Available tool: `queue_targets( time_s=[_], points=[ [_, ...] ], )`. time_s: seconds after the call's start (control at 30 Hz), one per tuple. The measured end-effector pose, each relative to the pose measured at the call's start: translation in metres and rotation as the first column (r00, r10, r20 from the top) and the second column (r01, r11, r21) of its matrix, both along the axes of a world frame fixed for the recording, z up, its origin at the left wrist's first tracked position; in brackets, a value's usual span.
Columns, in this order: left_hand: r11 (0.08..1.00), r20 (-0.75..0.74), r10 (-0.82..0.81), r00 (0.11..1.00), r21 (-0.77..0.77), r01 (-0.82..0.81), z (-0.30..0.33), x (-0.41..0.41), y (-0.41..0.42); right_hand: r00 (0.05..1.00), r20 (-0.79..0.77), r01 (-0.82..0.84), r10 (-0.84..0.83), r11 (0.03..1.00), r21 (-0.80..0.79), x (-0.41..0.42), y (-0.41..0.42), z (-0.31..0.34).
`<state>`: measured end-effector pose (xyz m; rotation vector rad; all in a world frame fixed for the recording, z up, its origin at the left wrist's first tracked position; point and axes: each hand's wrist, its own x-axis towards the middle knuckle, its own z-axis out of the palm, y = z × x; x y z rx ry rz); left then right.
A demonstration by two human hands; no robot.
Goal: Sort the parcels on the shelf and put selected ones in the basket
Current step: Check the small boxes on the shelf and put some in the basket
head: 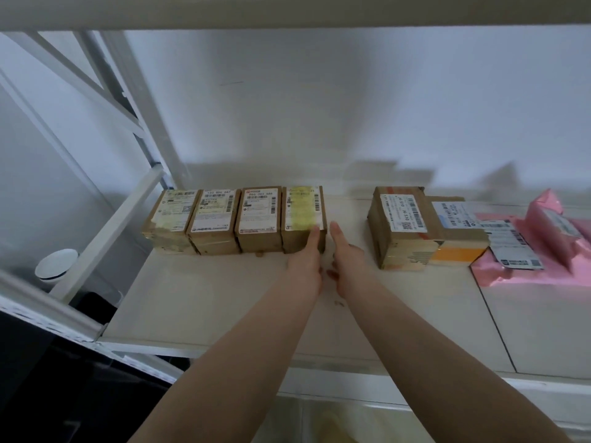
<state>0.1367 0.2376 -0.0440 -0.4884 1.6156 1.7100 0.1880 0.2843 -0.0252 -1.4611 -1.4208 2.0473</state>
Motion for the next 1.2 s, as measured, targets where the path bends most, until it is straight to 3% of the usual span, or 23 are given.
queue_targets(
  time_s=[0.23,0.47,0.77,0.97,1.2],
  points=[
    [0.965,-0.106,-0.258,0.96,-0.075,0.251,0.031,0.043,0.039,0.961,-0.112,0.231,-0.253,0.956,-0.18,0.054,0.018,-0.005],
    [0.947,-0.14,-0.323,0.936,-0.038,0.32,0.048,0.076,0.084,0.914,-0.136,0.349,-0.383,0.911,-0.22,0.079,0.059,0.002],
    [0.969,-0.232,-0.247,0.941,-0.071,0.237,0.035,0.084,0.088,0.922,-0.222,0.262,-0.316,0.934,-0.242,0.079,0.076,-0.013],
    [0.992,-0.229,-0.089,0.969,0.064,0.106,0.034,0.101,0.073,0.885,-0.405,0.169,-0.228,0.969,-0.178,0.08,0.06,-0.017],
    [0.995,-0.343,-0.041,0.938,0.068,0.068,0.052,0.081,0.032,0.919,-0.374,0.107,-0.121,0.993,-0.059,0.107,0.063,0.007]
  ],
)
